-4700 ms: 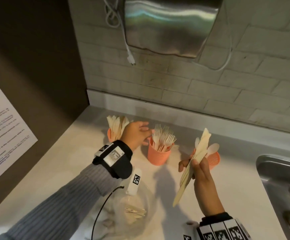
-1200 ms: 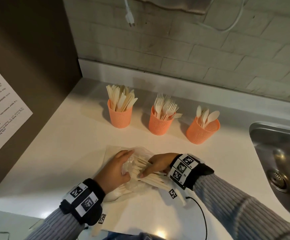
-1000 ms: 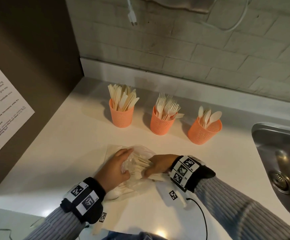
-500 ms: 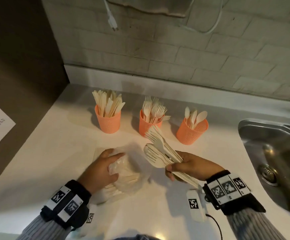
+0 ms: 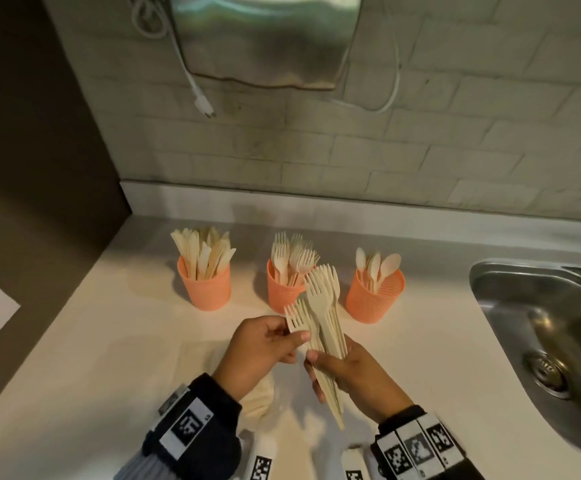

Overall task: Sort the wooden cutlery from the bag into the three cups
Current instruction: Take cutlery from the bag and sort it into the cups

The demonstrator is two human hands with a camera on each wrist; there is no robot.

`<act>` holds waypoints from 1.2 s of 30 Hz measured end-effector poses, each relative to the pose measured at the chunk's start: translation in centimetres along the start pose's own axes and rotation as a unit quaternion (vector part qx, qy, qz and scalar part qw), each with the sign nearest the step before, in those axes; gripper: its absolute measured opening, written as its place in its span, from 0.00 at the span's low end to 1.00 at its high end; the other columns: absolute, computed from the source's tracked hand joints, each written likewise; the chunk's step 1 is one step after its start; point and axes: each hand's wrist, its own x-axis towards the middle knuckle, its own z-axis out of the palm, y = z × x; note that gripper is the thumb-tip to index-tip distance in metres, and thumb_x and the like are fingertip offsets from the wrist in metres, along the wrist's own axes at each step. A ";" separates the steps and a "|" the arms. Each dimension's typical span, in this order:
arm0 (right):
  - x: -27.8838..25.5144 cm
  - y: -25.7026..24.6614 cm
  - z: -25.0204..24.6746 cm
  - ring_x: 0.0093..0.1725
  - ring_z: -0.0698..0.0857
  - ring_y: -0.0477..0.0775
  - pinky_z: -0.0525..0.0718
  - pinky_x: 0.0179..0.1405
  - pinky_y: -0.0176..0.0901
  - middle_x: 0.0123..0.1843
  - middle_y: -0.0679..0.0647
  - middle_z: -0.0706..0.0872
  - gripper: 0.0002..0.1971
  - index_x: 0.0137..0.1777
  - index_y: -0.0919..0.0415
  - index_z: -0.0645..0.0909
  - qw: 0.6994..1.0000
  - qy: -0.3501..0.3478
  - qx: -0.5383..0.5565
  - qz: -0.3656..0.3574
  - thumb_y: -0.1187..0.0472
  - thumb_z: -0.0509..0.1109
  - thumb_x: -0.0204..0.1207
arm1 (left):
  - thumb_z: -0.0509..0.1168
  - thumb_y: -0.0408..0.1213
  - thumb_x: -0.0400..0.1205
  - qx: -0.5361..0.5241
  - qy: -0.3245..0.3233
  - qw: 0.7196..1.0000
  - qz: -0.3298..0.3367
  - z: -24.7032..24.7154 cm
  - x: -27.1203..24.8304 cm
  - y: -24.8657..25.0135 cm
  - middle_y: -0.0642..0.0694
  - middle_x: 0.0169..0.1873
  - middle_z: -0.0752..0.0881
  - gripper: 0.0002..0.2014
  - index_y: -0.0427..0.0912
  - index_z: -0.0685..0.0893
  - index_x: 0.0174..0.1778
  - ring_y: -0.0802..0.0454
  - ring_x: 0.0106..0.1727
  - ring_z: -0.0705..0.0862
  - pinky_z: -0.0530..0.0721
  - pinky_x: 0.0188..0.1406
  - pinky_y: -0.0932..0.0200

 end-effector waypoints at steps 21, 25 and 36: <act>0.3 0.4 -3.0 0.19 0.66 0.49 0.66 0.19 0.38 0.25 0.53 0.73 0.20 0.60 0.64 0.79 0.984 0.093 0.147 0.030 0.51 0.62 0.76 | 0.71 0.31 0.73 -0.066 0.270 0.949 0.148 -4.1 9.3 4.6 0.53 0.29 0.91 0.06 0.46 0.88 0.41 0.55 0.34 0.88 0.86 0.41 0.60; 0.2 0.4 -3.4 0.19 0.65 0.49 0.64 0.21 0.39 0.27 0.55 0.75 0.16 0.52 0.65 0.77 0.986 0.104 0.130 0.019 0.50 0.65 0.78 | 0.74 0.37 0.71 0.107 0.251 0.957 0.099 -2.8 10.9 2.0 0.40 0.45 0.90 0.12 0.39 0.87 0.49 0.43 0.47 0.88 0.85 0.51 0.52; 0.5 -0.4 -3.0 0.20 0.66 0.49 0.65 0.24 0.42 0.30 0.57 0.81 0.12 0.52 0.60 0.82 0.990 0.097 0.093 -0.033 0.54 0.67 0.74 | 0.72 0.35 0.72 -0.003 0.010 1.000 0.003 0.4 3.2 4.0 0.47 0.53 0.85 0.17 0.50 0.82 0.56 0.61 0.39 0.86 0.87 0.30 0.63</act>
